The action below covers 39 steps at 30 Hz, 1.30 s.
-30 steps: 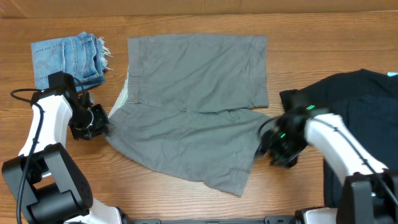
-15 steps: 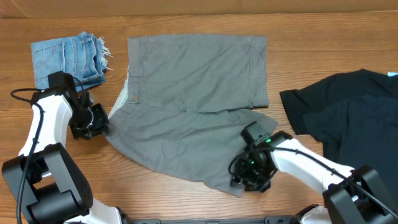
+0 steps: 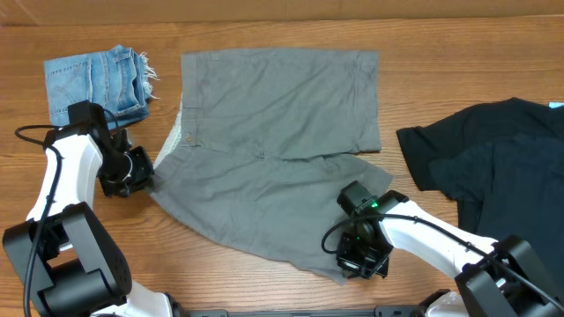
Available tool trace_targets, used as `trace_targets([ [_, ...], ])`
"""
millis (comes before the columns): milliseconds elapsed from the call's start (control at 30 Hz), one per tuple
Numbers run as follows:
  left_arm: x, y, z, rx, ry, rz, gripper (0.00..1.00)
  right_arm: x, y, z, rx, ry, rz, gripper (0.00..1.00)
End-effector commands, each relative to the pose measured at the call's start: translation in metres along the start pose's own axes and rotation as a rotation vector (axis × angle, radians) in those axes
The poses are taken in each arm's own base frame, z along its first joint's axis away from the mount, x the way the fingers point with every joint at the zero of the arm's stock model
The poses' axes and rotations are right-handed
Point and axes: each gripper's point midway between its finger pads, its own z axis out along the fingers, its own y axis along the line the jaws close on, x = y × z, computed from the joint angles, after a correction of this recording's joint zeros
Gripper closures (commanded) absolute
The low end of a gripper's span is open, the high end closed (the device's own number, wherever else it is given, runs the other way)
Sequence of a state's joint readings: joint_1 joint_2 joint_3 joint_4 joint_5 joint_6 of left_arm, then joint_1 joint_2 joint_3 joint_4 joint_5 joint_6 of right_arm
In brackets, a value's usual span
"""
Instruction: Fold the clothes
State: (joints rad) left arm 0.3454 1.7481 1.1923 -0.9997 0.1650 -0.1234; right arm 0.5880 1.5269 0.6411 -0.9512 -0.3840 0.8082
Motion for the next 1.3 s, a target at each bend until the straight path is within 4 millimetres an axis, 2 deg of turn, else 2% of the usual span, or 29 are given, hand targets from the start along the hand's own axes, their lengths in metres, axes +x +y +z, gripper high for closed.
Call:
trace_targets([
  [0, -0.007, -0.007, -0.012, 0.016, -0.039, 0.041, 0.87, -0.013, -0.006, -0.012, 0.021, -0.081, 0.006, 0.93],
  [67, -0.005, -0.007, -0.014, 0.016, -0.032, 0.044, 0.96, -0.014, 0.001, -0.023, -0.010, -0.108, -0.026, 0.94],
  [200, -0.002, -0.009, -0.036, 0.015, -0.063, 0.059, 0.96, -0.016, 0.017, -0.069, -0.069, -0.235, -0.093, 0.96],
  [333, -0.002, -0.015, -0.071, 0.027, -0.171, 0.076, 0.96, -0.011, 0.026, -0.115, -0.128, -0.356, -0.124, 0.96],
  [400, -0.001, -0.018, -0.090, 0.033, -0.236, 0.087, 0.94, -0.006, 0.033, -0.132, -0.179, -0.390, -0.140, 0.96],
  [433, 0.000, -0.019, -0.099, 0.035, -0.266, 0.093, 0.91, -0.003, 0.036, -0.135, -0.199, -0.389, -0.147, 0.88],
  [467, 0.001, -0.019, -0.105, 0.031, -0.287, 0.095, 0.89, 0.000, 0.037, -0.135, -0.215, -0.378, -0.149, 0.73],
  [500, 0.001, -0.018, -0.110, 0.021, -0.308, 0.096, 0.87, 0.003, 0.037, -0.133, -0.217, -0.361, -0.148, 0.66],
  [600, 0.002, -0.018, -0.115, 0.016, -0.325, 0.098, 0.86, 0.005, 0.030, -0.117, -0.185, -0.302, -0.113, 0.58],
  [900, 0.002, -0.017, -0.106, 0.012, -0.290, 0.094, 0.86, 0.015, 0.030, -0.029, -0.125, -0.068, -0.148, 0.56],
  [1033, 0.002, -0.016, -0.101, 0.011, -0.276, 0.092, 0.86, 0.014, 0.028, -0.006, -0.069, -0.024, -0.161, 0.54],
  [1100, 0.001, -0.015, -0.097, 0.009, -0.262, 0.090, 0.85, 0.018, 0.036, 0.009, -0.067, 0.027, -0.215, 0.53],
  [1167, 0.001, -0.015, -0.094, 0.008, -0.250, 0.088, 0.85, 0.021, 0.045, 0.018, -0.087, 0.061, -0.255, 0.51],
  [1267, 0.001, -0.014, -0.089, 0.006, -0.233, 0.085, 0.85, 0.020, 0.045, 0.023, -0.080, 0.075, -0.257, 0.53],
])
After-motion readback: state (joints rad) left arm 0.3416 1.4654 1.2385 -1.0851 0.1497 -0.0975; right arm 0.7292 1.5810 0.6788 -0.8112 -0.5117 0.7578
